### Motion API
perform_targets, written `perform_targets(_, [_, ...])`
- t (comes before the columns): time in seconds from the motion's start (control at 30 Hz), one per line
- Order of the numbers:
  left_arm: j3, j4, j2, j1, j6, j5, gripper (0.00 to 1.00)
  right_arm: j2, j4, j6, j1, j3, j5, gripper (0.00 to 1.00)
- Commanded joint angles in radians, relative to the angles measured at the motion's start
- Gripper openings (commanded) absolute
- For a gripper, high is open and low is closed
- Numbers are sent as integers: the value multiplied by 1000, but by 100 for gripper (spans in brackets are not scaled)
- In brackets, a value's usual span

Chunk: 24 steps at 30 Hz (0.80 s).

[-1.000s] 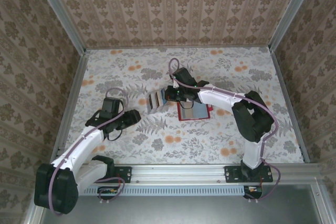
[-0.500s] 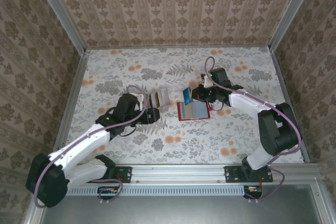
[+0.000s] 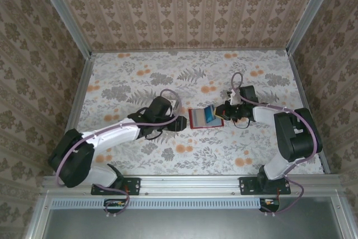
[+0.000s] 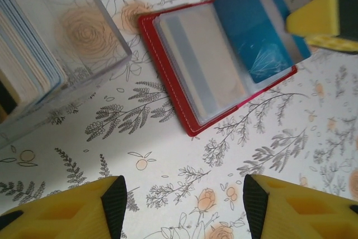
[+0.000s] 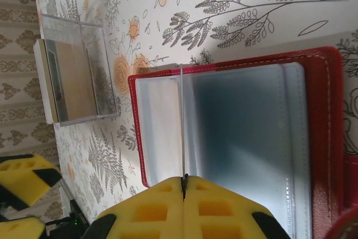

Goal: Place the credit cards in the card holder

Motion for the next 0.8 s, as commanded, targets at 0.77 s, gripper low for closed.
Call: perform_targets(0.77, [126,61,285,-49,-30,-34,42,72,173,-1,-21,-68,-167,0])
